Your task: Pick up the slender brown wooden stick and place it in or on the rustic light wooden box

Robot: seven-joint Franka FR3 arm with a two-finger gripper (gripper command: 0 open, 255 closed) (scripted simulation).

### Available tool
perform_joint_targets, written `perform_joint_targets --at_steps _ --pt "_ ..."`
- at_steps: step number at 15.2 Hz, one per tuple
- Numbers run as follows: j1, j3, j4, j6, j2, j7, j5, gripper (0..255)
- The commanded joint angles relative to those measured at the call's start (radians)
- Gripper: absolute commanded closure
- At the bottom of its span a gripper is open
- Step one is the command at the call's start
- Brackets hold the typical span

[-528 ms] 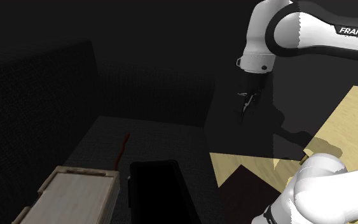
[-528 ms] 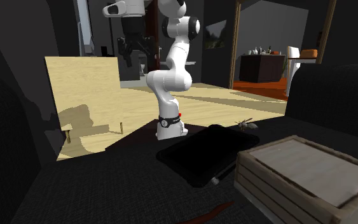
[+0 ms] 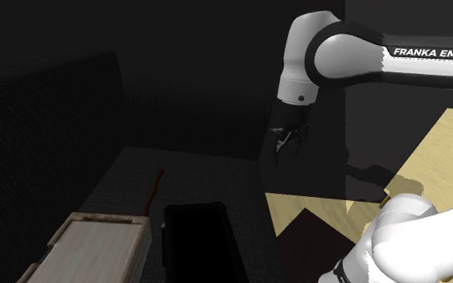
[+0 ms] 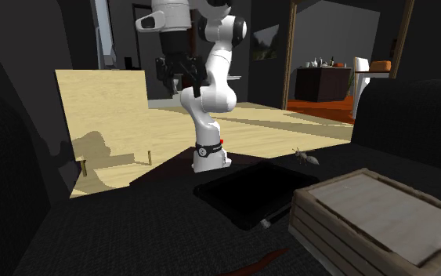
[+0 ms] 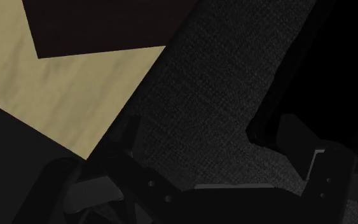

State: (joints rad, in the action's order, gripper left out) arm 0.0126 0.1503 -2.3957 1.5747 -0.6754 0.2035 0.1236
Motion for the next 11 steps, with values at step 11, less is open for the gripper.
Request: perform_joint_targets --at_steps 11 --pt "-0.013 0.208 0.08 0.332 0.339 0.373 0.095 0"
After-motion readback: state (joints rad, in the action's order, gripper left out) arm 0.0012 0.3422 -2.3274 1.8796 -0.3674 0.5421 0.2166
